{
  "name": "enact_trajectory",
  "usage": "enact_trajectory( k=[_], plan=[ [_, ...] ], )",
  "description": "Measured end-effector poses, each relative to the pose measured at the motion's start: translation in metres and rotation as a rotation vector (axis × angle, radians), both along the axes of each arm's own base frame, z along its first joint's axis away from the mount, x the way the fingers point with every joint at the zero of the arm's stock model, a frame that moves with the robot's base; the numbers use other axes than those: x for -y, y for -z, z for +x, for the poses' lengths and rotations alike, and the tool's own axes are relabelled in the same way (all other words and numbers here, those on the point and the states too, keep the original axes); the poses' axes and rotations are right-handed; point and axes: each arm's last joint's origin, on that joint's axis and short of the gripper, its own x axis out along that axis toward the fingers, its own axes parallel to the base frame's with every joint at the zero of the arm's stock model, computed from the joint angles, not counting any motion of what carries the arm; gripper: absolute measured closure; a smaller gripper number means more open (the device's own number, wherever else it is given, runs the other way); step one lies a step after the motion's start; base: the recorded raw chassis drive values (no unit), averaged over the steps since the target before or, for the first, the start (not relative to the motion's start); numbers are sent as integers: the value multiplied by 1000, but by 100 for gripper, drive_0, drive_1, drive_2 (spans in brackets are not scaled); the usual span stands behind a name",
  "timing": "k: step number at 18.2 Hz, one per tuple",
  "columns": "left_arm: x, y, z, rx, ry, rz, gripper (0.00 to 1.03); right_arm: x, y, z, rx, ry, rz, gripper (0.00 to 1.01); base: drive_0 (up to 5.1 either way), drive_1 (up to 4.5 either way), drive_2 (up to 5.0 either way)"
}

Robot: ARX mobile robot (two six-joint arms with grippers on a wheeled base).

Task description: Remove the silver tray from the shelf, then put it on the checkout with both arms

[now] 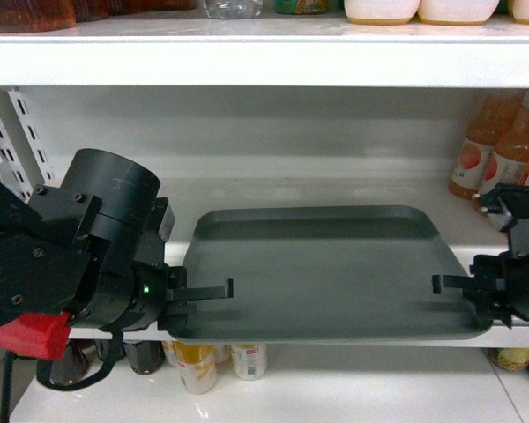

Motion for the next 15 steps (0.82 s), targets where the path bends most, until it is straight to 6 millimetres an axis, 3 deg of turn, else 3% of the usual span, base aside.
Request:
enact_trajectory(
  k=[3, 4, 8, 10, 15],
  plan=[
    [3, -42, -27, 126, 6, -13, 100, 4, -38, -33, 102, -1, 28, 98, 0, 0, 0],
    [4, -62, -45, 184, 2, -15, 100, 6, -58, -52, 159, 0, 46, 98, 0, 0, 0],
    [-3, -80, -100, 238, -22, 10, 100, 7, -81, -111, 235, -13, 81, 99, 0, 0, 0],
    [-4, -88, -102, 277, -33, -1, 100, 7, -87, -111, 264, -14, 90, 99, 0, 0, 0],
    [-5, -85, -102, 263, -33, 6, 100, 7, -85, -111, 254, -14, 90, 99, 0, 0, 0]
  ],
)
